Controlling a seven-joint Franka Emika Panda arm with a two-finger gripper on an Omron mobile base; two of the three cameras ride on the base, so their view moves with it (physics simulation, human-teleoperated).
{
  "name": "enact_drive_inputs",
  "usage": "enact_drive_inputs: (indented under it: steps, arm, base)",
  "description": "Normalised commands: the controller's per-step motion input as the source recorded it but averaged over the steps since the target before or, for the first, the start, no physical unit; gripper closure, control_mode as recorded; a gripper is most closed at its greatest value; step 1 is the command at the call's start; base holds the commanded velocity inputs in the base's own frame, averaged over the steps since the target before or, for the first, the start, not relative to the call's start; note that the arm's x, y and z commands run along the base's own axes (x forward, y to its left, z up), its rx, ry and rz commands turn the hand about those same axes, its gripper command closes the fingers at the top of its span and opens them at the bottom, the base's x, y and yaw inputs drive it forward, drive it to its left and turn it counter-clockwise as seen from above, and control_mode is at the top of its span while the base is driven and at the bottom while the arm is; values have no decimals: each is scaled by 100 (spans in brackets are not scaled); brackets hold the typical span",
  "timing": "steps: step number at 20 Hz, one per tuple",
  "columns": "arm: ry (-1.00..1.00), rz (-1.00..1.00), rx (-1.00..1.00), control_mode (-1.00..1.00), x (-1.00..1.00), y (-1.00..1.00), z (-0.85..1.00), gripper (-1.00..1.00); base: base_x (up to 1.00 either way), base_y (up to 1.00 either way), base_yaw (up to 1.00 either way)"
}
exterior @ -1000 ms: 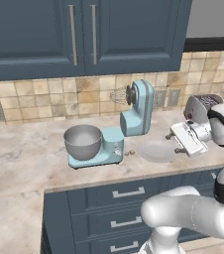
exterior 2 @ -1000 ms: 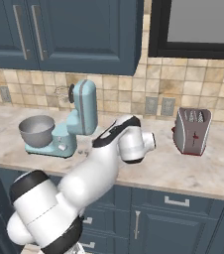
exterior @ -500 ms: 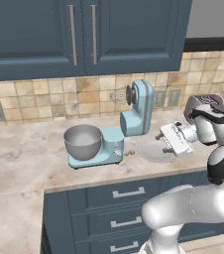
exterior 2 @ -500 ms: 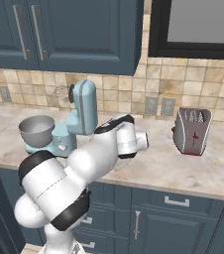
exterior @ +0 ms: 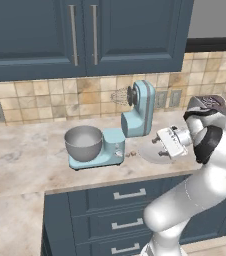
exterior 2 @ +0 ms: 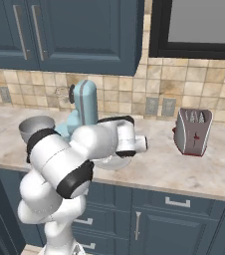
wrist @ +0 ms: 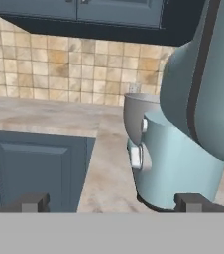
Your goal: Add butter and sugar cubes to the stand mixer bowl and then turn on the stand mixer to begin making frosting.
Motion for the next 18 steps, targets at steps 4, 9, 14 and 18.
enact_drive_inputs:
  steps: [4,9,14,18]
  arm:
    - [0,0,0,-100,33,1,-34,-100]
    - [2,0,0,-100,33,4,-32,-100]
    - [1,0,2,-100,25,8,-15,-100]
    - [0,0,2,-100,9,17,-3,-100]
  base:
    - [0,0,0]
    - [0,0,0]
    - [0,0,0]
    - [0,0,0]
